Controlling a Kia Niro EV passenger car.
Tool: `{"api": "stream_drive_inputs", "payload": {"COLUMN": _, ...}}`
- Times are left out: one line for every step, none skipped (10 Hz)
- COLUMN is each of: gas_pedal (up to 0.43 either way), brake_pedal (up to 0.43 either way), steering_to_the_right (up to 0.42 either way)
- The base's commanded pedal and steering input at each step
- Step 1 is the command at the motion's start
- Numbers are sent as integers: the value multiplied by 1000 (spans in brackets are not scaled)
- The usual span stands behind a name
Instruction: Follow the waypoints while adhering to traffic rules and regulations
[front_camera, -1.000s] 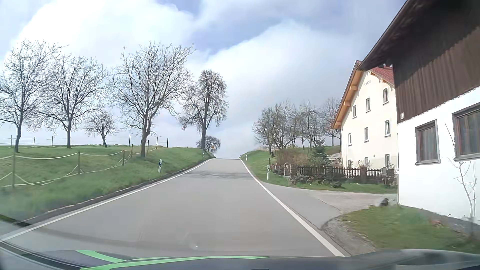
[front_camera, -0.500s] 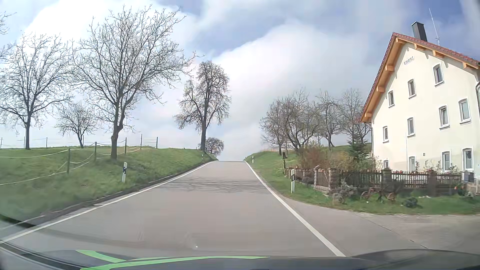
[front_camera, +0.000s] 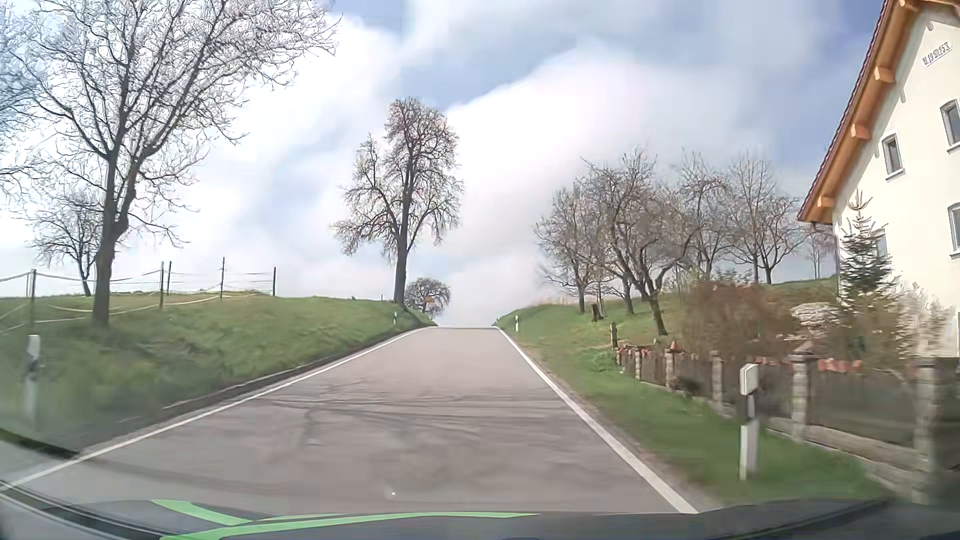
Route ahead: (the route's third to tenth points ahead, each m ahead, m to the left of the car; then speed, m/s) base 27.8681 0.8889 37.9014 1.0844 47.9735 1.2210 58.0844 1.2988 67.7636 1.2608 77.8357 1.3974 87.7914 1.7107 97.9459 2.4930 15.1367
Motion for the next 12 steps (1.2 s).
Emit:
{"api": "stream_drive_inputs", "payload": {"gas_pedal": 331, "brake_pedal": 0, "steering_to_the_right": -1}}
{"api": "stream_drive_inputs", "payload": {"gas_pedal": 339, "brake_pedal": 0, "steering_to_the_right": -1}}
{"api": "stream_drive_inputs", "payload": {"gas_pedal": 339, "brake_pedal": 0, "steering_to_the_right": 0}}
{"api": "stream_drive_inputs", "payload": {"gas_pedal": 350, "brake_pedal": 0, "steering_to_the_right": 0}}
{"api": "stream_drive_inputs", "payload": {"gas_pedal": 350, "brake_pedal": 0, "steering_to_the_right": 1}}
{"api": "stream_drive_inputs", "payload": {"gas_pedal": 358, "brake_pedal": 0, "steering_to_the_right": 1}}
{"api": "stream_drive_inputs", "payload": {"gas_pedal": 358, "brake_pedal": 0, "steering_to_the_right": 1}}
{"api": "stream_drive_inputs", "payload": {"gas_pedal": 358, "brake_pedal": 0, "steering_to_the_right": 1}}
{"api": "stream_drive_inputs", "payload": {"gas_pedal": 358, "brake_pedal": 0, "steering_to_the_right": 1}}
{"api": "stream_drive_inputs", "payload": {"gas_pedal": 358, "brake_pedal": 0, "steering_to_the_right": 1}}
{"api": "stream_drive_inputs", "payload": {"gas_pedal": 358, "brake_pedal": 0, "steering_to_the_right": 2}}
{"api": "stream_drive_inputs", "payload": {"gas_pedal": 299, "brake_pedal": 0, "steering_to_the_right": 3}}
